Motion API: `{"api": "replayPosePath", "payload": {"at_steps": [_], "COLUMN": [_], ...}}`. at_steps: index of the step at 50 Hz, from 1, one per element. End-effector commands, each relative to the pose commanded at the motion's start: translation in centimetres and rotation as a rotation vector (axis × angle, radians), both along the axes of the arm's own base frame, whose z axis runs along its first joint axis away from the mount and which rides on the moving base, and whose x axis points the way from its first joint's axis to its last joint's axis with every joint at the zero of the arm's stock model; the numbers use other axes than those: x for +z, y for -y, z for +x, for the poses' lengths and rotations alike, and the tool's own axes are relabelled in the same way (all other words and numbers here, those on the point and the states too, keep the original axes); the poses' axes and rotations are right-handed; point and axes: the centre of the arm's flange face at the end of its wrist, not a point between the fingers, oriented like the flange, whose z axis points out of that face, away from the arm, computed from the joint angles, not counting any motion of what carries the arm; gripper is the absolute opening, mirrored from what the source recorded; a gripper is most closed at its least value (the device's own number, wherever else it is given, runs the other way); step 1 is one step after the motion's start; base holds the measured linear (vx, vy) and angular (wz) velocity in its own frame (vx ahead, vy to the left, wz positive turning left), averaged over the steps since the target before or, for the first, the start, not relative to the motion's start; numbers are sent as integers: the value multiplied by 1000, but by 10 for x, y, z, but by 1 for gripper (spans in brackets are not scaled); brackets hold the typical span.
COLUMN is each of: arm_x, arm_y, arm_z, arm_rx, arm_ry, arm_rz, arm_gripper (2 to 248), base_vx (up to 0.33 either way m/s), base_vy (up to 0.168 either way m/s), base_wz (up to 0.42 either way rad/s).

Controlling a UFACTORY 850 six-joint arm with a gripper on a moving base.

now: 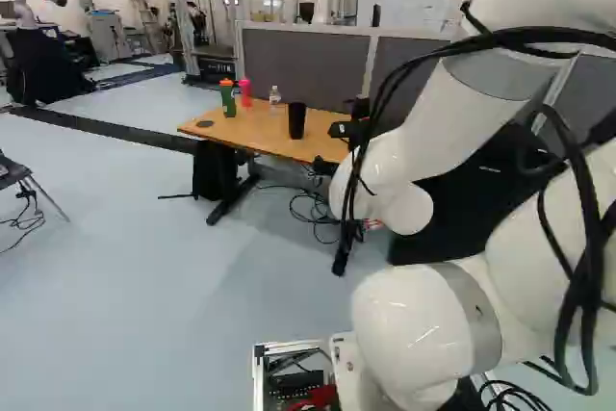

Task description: Pick up the green bottle from the table

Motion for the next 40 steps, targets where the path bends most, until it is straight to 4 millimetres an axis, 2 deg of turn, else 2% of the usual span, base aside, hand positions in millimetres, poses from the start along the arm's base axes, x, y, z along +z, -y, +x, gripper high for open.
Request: {"api": "replayPosePath", "payload": {"at_steps": [13, 19, 40], "arm_x": [0, 0, 0], "arm_y": [-2, -2, -2], "arm_z": [1, 1, 1], "arm_rx": [8, 8, 8], "arm_ry": [0, 0, 0], "arm_rz": [0, 0, 0], "arm_gripper": [247, 247, 247], "base_vx": [7, 69, 114], "base_vy": [11, 92, 229], "base_wz": [-23, -135, -32]}}
